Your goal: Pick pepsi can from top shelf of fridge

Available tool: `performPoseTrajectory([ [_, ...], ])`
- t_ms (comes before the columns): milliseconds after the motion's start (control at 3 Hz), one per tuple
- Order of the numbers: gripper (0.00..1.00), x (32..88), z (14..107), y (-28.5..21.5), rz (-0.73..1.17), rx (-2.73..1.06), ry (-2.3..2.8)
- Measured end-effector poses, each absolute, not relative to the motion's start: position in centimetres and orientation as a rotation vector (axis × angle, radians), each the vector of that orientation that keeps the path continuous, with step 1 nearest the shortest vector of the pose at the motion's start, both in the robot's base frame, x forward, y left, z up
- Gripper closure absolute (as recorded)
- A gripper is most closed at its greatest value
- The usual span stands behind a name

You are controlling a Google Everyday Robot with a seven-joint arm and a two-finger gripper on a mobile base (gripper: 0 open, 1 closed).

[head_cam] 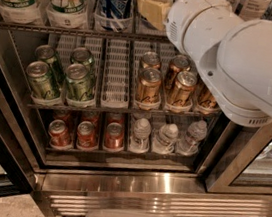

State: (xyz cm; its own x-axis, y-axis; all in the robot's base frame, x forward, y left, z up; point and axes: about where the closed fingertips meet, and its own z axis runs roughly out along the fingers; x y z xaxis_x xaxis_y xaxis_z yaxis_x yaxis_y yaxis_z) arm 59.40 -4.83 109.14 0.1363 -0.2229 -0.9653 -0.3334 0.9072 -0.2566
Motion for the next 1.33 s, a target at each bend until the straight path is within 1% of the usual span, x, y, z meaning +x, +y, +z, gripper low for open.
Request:
performPoseTrajectory([
  [1000, 1.00, 58.1, 112.2, -5.2, 0.075, -0.502, 1.416],
  [1333, 1.00, 56.3, 111.4, -5.9, 0.096, -0.506, 1.463],
])
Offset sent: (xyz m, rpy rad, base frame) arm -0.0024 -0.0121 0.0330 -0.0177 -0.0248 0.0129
